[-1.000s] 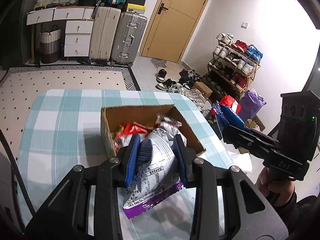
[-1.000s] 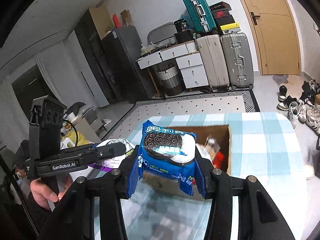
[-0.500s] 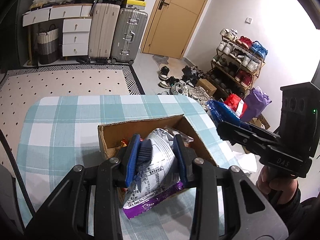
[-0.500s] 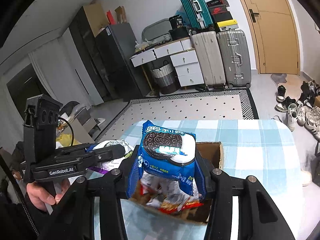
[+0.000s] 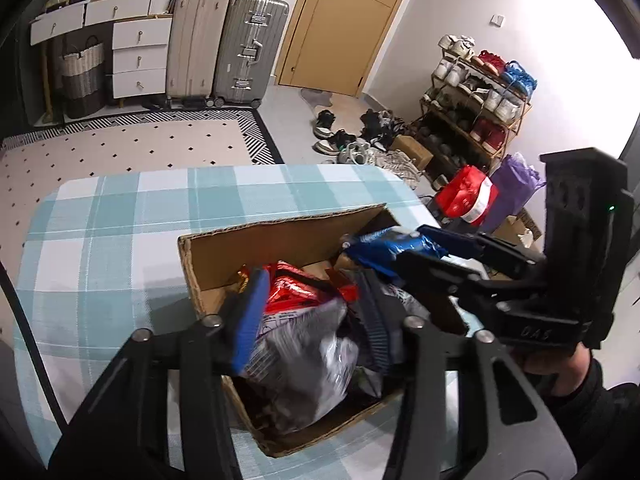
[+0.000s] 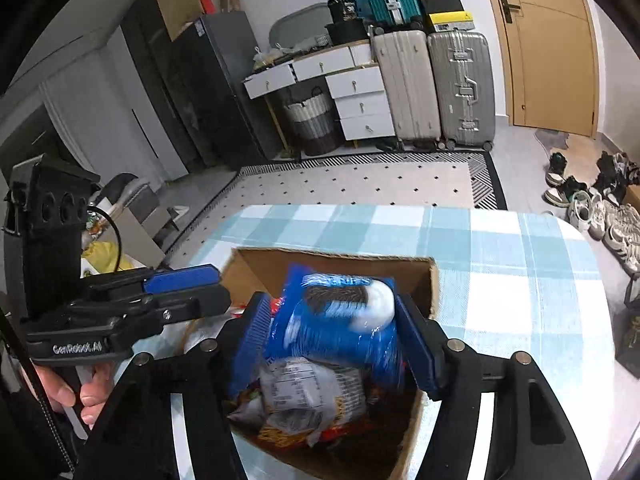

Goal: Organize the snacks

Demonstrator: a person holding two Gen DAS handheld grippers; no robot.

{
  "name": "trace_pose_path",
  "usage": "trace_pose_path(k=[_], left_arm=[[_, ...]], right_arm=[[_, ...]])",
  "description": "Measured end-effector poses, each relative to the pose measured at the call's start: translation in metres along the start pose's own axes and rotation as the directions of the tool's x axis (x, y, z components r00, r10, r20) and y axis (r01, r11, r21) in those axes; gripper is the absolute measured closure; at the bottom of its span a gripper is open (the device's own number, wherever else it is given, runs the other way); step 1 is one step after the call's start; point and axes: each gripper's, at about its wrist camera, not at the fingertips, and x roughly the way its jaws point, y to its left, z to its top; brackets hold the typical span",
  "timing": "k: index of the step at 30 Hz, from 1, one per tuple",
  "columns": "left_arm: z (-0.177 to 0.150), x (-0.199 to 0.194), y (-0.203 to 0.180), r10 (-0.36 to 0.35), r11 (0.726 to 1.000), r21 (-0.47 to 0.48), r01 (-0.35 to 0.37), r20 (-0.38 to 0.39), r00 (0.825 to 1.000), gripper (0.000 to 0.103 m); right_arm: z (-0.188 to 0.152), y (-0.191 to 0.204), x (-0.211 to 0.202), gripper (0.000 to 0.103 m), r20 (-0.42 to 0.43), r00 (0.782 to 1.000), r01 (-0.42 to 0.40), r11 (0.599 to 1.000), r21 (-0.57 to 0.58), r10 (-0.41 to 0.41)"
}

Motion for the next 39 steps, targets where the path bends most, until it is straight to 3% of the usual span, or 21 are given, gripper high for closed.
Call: trace_pose_path(k=[8,12,19,29,33,39], left_arm=[[-0.006,-0.018,0.002,0.030,0.999,-0.014,-0.030,0.032,0.999,0.046],[-0.011,-0.037,-0.007,0.068,0.998,0.001,-0.068,0.064,0.996,0.043],[-0.021,-0.077,-0.028,0.130,0.990,0.033,-0.135,0.123,0.984,0.030],[-0.046,-0.130,-0.050,0.203,0.977,0.024,-0.211,0.187,0.961,0.016],[-0.063,-0.146,-0.057,0.240,0.968,0.018,-0.249,0.208,0.948,0.003],[-0.087,-0.165,-0.065,0.274,0.959,0.011,-0.285,0.243,0.931,0.001]], right_arm=[[-0.005,0.002,-0.028,0.034,0.059,0.998,-0.002,1.000,-0.013,0.002],[-0.007,0.013,-0.047,0.033,0.087,0.996,0.011,0.999,-0.035,-0.008],[-0.014,0.038,-0.085,0.026,0.157,0.988,0.022,0.997,-0.073,-0.011],[-0.036,0.074,-0.136,0.014,0.239,0.971,0.041,0.990,-0.139,-0.006],[-0.049,0.079,-0.148,0.010,0.254,0.967,0.035,0.990,-0.139,0.001],[-0.073,0.085,-0.159,0.010,0.277,0.961,0.044,0.990,-0.134,-0.006]])
